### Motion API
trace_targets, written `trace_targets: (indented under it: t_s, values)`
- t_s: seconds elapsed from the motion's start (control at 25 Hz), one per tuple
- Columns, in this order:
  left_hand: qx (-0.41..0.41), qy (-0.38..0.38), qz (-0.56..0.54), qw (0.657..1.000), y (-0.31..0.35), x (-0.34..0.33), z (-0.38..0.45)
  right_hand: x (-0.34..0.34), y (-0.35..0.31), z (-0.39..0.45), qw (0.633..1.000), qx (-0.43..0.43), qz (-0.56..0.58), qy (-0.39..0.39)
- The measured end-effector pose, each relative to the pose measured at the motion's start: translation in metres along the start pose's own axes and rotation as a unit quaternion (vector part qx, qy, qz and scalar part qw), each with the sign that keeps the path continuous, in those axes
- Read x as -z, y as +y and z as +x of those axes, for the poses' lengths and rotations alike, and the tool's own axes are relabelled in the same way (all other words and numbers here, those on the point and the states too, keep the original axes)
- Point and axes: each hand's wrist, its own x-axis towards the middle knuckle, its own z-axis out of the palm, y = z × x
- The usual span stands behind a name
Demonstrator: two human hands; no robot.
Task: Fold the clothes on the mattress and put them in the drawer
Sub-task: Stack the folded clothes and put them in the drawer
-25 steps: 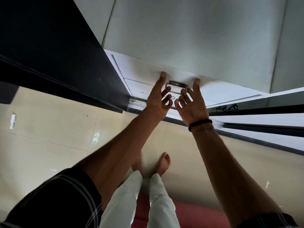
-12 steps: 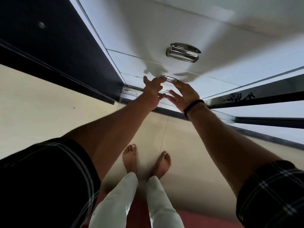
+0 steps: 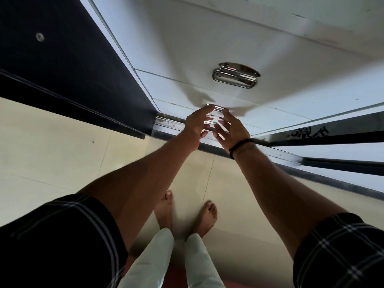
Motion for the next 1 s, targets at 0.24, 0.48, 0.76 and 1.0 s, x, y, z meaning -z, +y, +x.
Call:
trace_targets:
  t_s: [0.24, 0.48, 0.76, 1.0]
  values:
    - [0.018, -0.034, -0.215, 0.976, -0.001, -0.006, -0.014, -0.011, -0.004, -0.032, 0.979, 0.015, 0.186, -0.081]
    - [-0.031, 0.013, -0.16, 0.986, -0.005, -0.016, -0.037, -0.018, -0.003, -0.087, 0.976, 0.032, 0.208, -0.055]
    - [0.01, 0.027, -0.124, 0.992, -0.033, 0.011, -0.044, -0.008, 0.029, -0.077, 0.987, -0.02, 0.156, 0.025]
    - [0.088, 0.045, -0.095, 0.991, -0.098, 0.061, -0.111, 0.045, 0.106, -0.127, 0.988, -0.064, 0.138, 0.038]
